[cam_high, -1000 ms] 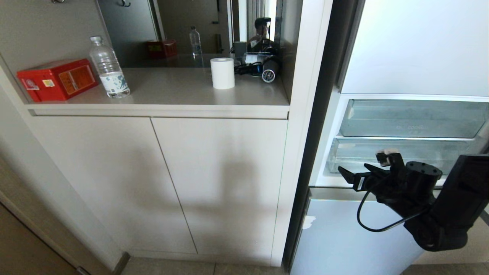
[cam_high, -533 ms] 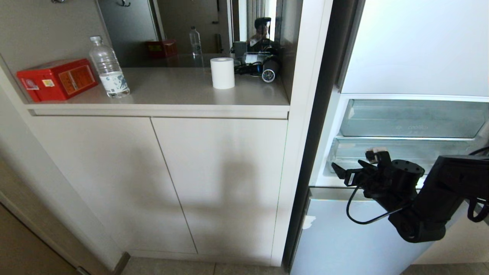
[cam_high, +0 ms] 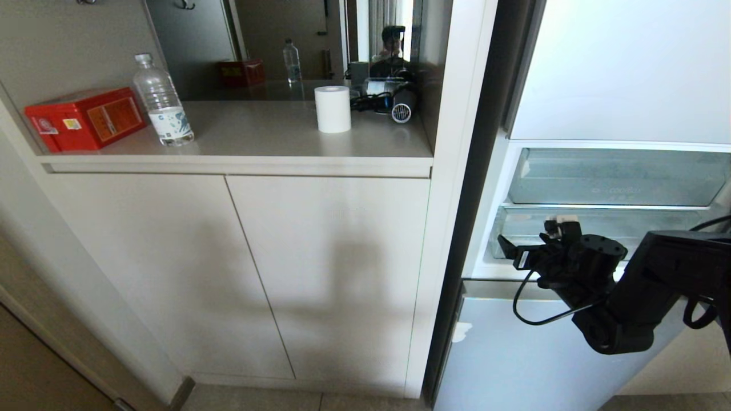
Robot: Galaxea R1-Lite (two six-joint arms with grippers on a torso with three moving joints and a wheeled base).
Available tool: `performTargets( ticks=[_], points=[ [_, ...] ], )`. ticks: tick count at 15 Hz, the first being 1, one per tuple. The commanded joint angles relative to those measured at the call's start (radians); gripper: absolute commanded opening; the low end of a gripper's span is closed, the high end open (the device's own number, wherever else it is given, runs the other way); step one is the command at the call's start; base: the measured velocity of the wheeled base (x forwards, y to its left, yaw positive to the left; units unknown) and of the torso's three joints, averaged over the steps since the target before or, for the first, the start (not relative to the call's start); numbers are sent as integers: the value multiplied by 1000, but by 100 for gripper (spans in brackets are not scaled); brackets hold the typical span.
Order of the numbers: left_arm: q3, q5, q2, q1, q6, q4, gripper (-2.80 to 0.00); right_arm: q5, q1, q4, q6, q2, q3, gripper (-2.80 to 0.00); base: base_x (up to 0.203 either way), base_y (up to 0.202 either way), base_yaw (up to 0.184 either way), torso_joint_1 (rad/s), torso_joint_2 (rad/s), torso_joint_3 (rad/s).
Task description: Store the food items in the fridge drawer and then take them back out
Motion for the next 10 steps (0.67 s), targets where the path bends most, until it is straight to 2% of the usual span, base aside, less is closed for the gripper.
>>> performTargets(
  ticks=[1, 10],
  points=[
    [0, 0, 1, 0, 0, 1, -280, 1, -1, -9, 0, 2, -5, 0, 0, 0, 0, 0, 0, 0],
    [0, 0, 1, 0, 0, 1, -280, -25, 1, 29, 0, 17, -84, 0, 0, 0, 0, 0, 0, 0]
  ],
)
